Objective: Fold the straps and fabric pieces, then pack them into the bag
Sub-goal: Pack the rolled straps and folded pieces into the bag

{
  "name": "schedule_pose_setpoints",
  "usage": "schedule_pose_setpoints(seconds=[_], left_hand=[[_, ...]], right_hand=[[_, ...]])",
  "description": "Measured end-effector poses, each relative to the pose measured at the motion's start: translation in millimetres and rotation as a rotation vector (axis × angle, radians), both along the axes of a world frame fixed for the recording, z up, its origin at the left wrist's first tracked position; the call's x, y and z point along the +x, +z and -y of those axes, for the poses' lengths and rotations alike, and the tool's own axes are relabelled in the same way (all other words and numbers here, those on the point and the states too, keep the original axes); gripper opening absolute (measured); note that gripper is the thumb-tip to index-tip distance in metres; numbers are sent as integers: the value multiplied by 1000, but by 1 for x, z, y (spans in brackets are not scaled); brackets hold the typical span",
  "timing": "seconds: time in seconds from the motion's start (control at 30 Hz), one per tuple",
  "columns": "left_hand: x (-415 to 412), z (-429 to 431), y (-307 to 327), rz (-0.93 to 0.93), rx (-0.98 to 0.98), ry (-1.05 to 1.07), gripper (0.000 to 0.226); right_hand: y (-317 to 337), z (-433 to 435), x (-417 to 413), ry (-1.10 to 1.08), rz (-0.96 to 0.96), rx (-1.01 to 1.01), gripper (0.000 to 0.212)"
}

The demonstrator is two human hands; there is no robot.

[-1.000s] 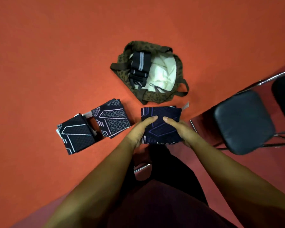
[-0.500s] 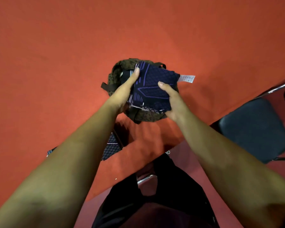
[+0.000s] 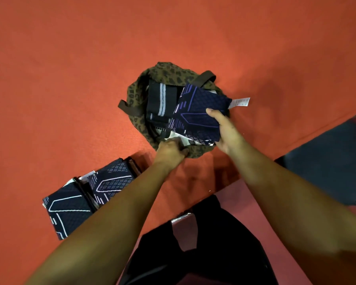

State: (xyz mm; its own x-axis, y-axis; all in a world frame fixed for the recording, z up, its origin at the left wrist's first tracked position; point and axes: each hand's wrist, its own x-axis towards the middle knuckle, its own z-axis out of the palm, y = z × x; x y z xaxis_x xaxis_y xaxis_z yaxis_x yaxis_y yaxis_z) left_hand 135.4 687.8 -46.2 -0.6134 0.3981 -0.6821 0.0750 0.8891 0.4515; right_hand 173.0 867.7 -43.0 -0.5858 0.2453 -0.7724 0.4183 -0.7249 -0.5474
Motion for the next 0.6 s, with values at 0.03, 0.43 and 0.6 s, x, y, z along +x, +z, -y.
schedule_pose_setpoints(seconds=[0.03, 0.43, 0.6], left_hand=[[2, -2, 3, 20, 9, -69, 26], [3, 10, 40, -128, 122, -466, 19], [-4, 8, 43, 216, 149, 72, 22]], right_hand=[[0, 0, -1, -1, -3, 19, 60], [7, 10, -6, -8, 79, 252, 58], [7, 9, -1, 24, 110, 277, 60]])
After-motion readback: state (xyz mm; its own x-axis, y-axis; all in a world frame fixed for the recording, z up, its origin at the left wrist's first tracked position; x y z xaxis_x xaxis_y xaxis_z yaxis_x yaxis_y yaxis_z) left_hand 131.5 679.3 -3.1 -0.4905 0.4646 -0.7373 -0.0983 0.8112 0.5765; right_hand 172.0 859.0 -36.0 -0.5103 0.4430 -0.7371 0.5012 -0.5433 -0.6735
